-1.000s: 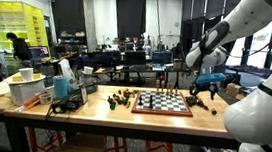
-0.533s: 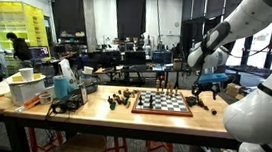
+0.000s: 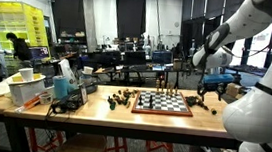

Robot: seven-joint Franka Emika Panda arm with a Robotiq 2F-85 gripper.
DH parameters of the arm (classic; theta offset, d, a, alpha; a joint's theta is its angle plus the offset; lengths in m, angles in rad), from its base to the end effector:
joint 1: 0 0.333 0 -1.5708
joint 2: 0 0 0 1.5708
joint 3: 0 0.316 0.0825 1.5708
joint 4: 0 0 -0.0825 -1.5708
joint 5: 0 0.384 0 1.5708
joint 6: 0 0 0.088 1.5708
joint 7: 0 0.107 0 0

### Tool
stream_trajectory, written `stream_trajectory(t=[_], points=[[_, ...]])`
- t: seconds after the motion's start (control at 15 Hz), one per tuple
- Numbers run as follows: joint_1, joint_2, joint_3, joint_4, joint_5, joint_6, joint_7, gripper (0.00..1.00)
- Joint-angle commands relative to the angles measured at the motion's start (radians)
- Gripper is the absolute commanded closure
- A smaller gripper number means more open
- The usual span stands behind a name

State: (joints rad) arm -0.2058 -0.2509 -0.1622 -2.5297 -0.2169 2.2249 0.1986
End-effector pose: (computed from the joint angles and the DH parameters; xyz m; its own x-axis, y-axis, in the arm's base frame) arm 0.3987 -0.1598 0.3599 0.9100 -0.4129 -0.0369 -0.4050 -0.9045 0.1336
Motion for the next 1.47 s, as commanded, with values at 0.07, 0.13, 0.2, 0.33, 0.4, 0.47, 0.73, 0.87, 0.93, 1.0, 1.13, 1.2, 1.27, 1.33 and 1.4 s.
stream_trajectory(t=[0.07, 0.13, 0.2, 0.33, 0.4, 0.47, 0.73, 0.87, 0.93, 1.0, 1.13, 1.2, 1.27, 1.33, 1.4], points=[[-0.013, 0.127, -0.043, 0.094, 0.052, 0.041, -0.103, 0.0], [-0.014, 0.149, -0.052, 0.114, 0.065, 0.043, -0.115, 0.0], [-0.017, 0.169, -0.06, 0.131, 0.079, 0.049, -0.121, 0.0], [-0.021, 0.209, -0.073, 0.162, 0.12, 0.048, -0.127, 0.0], [-0.023, 0.227, -0.077, 0.177, 0.141, 0.042, -0.123, 0.0], [-0.025, 0.242, -0.081, 0.188, 0.166, 0.037, -0.116, 0.0], [-0.034, 0.303, -0.088, 0.221, 0.242, 0.032, -0.102, 0.0], [-0.038, 0.329, -0.09, 0.234, 0.27, 0.027, -0.087, 0.0], [-0.039, 0.34, -0.091, 0.24, 0.277, 0.025, -0.084, 0.0], [-0.041, 0.349, -0.092, 0.244, 0.283, 0.026, -0.08, 0.0], [-0.043, 0.364, -0.095, 0.25, 0.292, 0.028, -0.079, 0.02], [-0.044, 0.37, -0.096, 0.253, 0.294, 0.028, -0.076, 0.03], [-0.045, 0.376, -0.097, 0.255, 0.297, 0.03, -0.076, 0.03], [-0.046, 0.381, -0.098, 0.259, 0.298, 0.028, -0.075, 0.06], [-0.047, 0.385, -0.099, 0.259, 0.3, 0.03, -0.075, 0.1]])
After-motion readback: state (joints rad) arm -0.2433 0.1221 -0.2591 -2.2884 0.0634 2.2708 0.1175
